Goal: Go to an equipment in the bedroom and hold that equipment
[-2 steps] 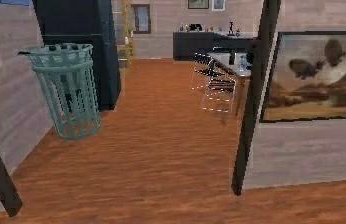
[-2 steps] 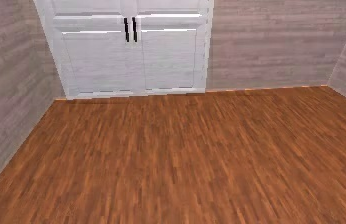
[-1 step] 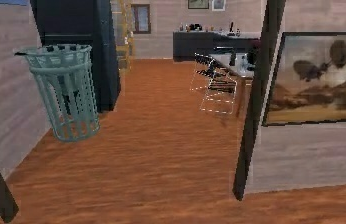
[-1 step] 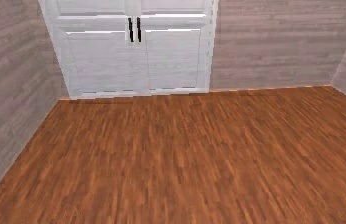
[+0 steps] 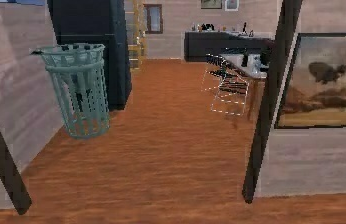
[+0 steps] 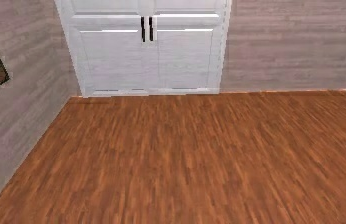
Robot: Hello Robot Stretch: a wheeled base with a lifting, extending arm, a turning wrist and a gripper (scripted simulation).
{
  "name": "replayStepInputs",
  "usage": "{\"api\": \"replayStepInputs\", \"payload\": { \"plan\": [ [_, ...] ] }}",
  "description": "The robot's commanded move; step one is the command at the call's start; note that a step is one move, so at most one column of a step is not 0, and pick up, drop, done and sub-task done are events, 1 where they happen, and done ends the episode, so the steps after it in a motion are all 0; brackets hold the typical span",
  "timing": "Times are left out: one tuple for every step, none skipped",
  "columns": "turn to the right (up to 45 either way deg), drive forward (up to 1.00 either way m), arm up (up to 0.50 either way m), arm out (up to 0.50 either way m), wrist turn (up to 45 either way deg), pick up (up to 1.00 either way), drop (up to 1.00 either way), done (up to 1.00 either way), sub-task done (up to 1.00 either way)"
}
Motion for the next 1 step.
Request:
{"api": "replayStepInputs", "payload": {
  "plan": [
    [0.0,1.00,0.00,0.00,0.0,0.00,0.00,0.00,0.00]
  ]
}}
